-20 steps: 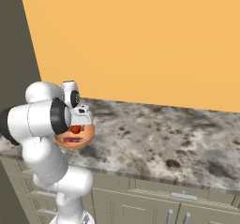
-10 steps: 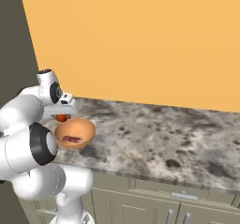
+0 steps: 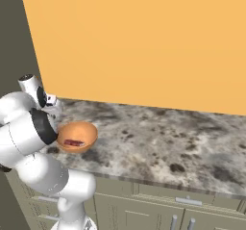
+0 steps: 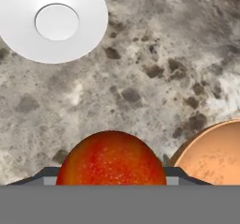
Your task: Remove the apple from the bowl and place it on the small plate. Then place the bowl with only the steak in the microwave, close the door, and press the start button to microwave the steak.
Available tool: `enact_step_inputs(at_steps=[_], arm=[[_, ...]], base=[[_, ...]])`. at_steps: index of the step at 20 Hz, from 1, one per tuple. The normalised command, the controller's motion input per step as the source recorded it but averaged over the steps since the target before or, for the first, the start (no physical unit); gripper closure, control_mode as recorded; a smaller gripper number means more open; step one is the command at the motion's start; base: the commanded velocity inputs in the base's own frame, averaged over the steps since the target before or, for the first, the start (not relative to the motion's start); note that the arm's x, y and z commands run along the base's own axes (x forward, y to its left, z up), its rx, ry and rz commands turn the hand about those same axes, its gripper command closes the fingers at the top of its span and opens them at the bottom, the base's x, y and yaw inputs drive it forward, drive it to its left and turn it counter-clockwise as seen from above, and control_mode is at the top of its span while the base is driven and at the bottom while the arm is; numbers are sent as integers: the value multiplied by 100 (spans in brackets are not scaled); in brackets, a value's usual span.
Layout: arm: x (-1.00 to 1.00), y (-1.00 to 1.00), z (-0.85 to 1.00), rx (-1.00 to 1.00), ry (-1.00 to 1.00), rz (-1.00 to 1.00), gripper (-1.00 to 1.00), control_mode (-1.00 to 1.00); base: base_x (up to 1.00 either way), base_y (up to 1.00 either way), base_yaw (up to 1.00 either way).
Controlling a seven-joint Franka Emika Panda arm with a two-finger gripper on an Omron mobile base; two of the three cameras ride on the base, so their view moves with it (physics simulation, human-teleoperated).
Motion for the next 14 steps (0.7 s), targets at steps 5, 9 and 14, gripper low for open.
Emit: enact_step_inputs(at_steps=[5, 9, 14], arm=[[60, 67, -12, -4, 0, 15, 100, -100], [53, 36, -22, -2, 5, 4, 100, -100], [54, 36, -41, -1, 11, 3, 100, -100]], base=[[0, 0, 0], [0, 0, 0], [0, 0, 0]])
